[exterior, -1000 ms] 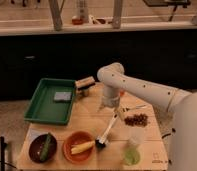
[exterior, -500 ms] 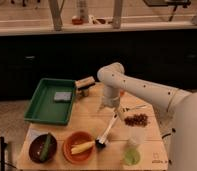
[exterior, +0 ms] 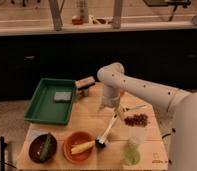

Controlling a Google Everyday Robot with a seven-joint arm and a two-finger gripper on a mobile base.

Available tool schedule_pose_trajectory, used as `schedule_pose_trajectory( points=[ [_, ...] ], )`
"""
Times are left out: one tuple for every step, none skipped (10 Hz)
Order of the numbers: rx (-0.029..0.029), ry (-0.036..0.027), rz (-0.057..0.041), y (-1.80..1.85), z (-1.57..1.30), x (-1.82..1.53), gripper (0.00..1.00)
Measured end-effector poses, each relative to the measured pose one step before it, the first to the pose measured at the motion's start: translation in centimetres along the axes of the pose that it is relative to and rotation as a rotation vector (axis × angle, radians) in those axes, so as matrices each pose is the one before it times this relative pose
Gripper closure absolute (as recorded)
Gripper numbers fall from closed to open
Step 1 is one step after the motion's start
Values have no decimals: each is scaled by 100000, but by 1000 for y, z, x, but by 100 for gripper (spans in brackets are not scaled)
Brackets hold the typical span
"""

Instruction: Place brush in table surface

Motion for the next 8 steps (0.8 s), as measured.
schedule_pose_trajectory(
  points=[
    [-3, -1, 1, 2, 0, 1, 20],
    [2, -3, -5, -1, 1, -3, 20],
    [8, -7, 11, 2, 0, 1, 20],
    [-3, 5, 6, 5, -1, 3, 20],
    [6, 2, 0, -2, -2, 0, 20],
    [46, -8, -71, -36, -13, -23, 20],
    [-8, -8, 16, 10, 4, 1, 20],
    [2, 5, -23, -9, 0, -2, 20]
  ],
)
